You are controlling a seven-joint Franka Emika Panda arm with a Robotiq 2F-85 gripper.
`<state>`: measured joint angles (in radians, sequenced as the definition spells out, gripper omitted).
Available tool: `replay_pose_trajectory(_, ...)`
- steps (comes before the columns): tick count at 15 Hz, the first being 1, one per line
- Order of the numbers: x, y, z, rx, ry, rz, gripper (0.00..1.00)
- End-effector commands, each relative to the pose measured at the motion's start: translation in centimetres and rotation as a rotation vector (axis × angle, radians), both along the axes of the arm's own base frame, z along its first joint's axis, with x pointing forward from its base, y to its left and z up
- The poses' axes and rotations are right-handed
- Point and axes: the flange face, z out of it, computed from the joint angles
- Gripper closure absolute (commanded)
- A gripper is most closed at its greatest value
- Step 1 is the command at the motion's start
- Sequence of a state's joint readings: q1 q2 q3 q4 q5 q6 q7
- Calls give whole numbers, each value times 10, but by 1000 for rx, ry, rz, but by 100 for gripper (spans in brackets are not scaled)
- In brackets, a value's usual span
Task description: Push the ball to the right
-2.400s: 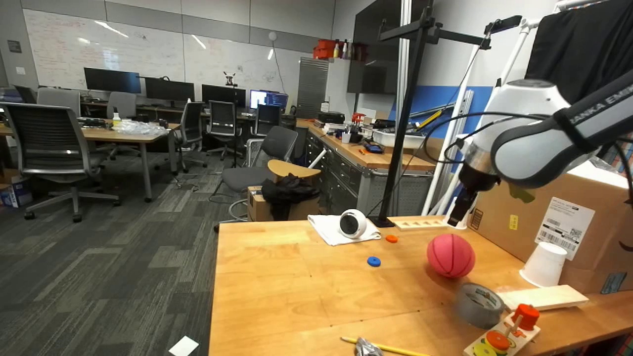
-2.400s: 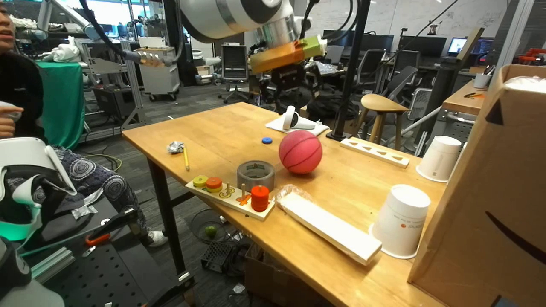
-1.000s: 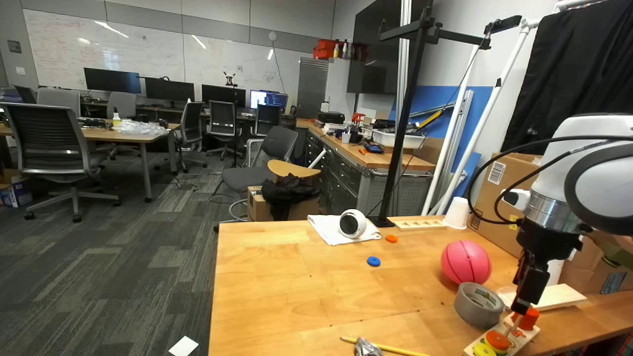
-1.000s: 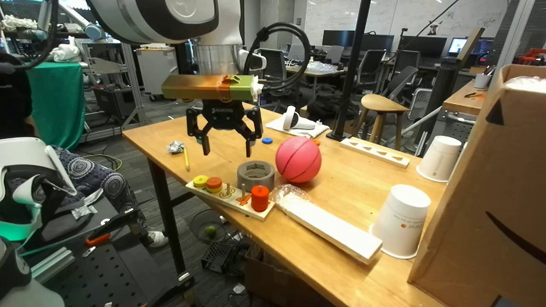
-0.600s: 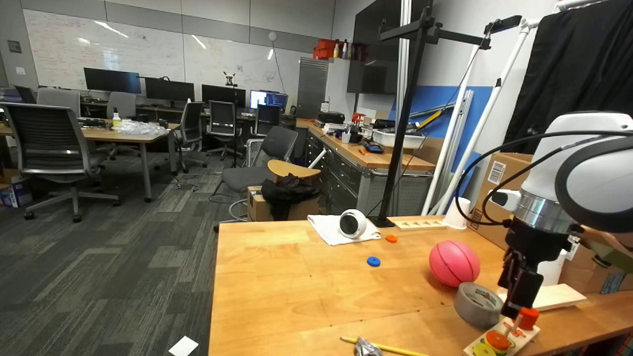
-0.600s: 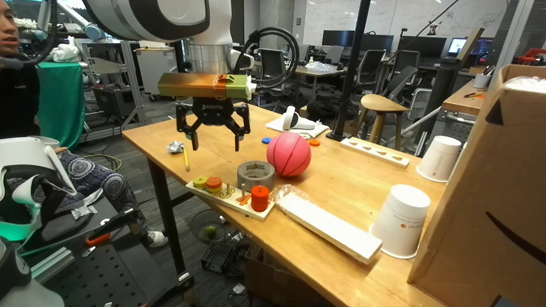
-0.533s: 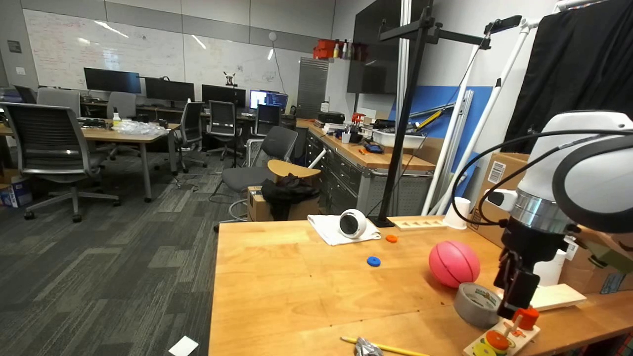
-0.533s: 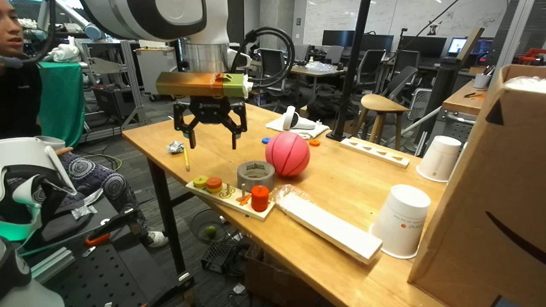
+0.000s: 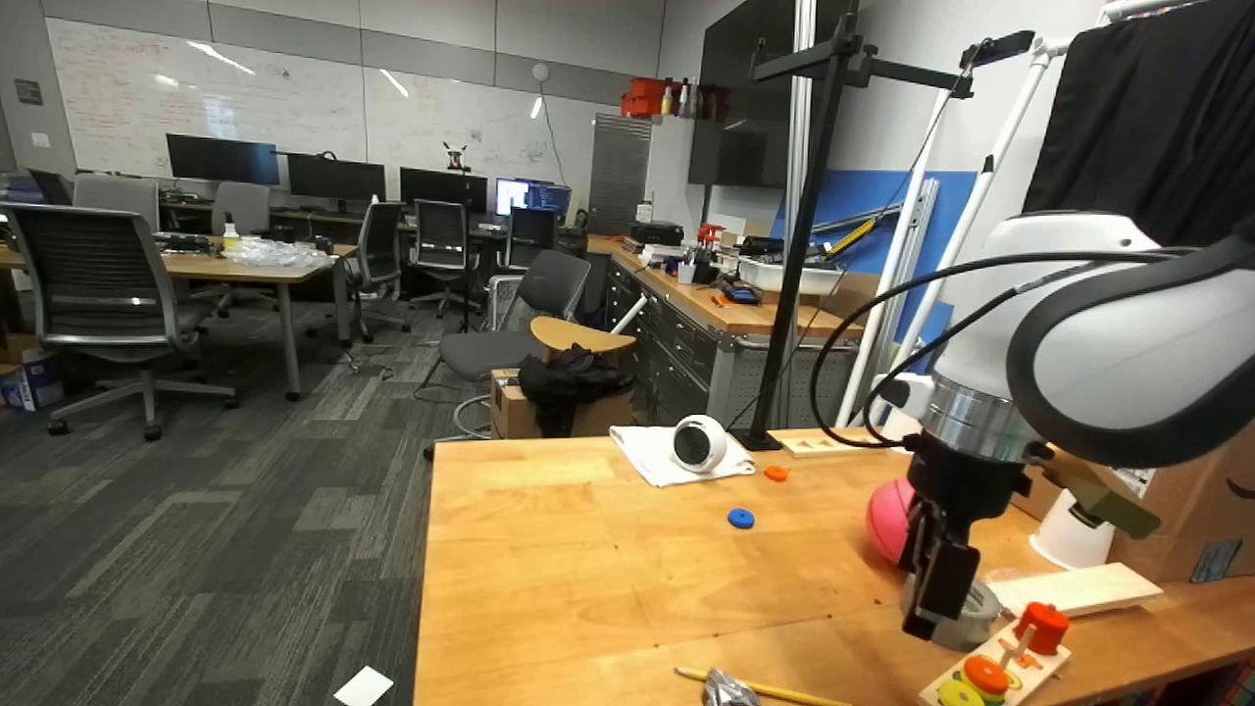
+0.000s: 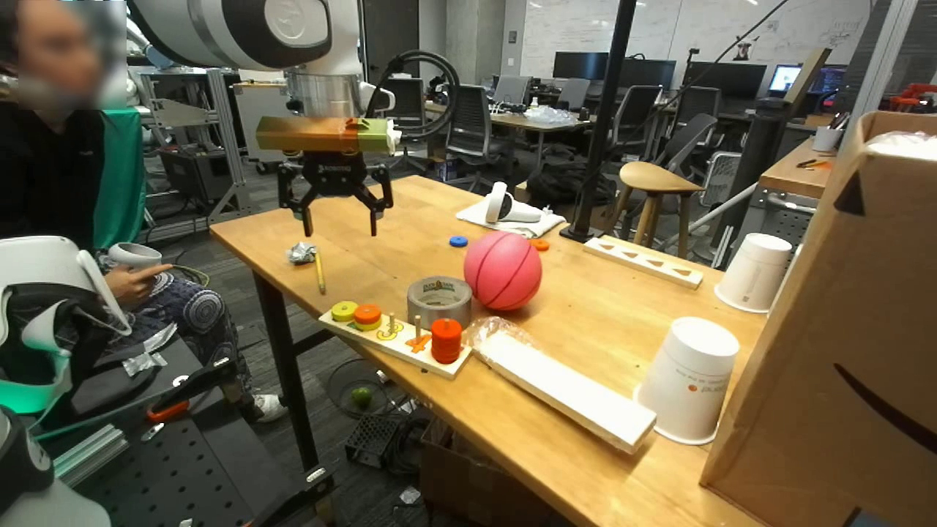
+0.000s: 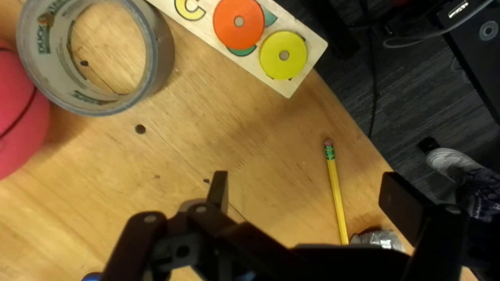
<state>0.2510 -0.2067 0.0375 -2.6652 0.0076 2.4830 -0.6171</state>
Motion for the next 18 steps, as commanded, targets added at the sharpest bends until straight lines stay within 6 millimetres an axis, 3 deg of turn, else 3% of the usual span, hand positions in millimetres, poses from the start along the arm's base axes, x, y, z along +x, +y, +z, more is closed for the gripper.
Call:
replay_pose_trajectory(1,32,19,-9,7,11,-18,0)
replay_pose_trajectory(5,59,7,-31,-10,47,-78,0)
replay_pose_trajectory(9,87,-56,-48,-101,72,-172,0)
replay_pose_trajectory(11,107,-95,-37,-159,47,-186,0)
replay_pose_trajectory(12,117,-111,-25,-194,13,-184,0)
replay_pose_trajectory(14,134,-131,20,-228,-105,-154,0)
replay_pose_trajectory(16,146,-141,73,-254,-217,-137,0)
replay_pose_trajectory(18,144,-144,125,-283,-321,-108,0)
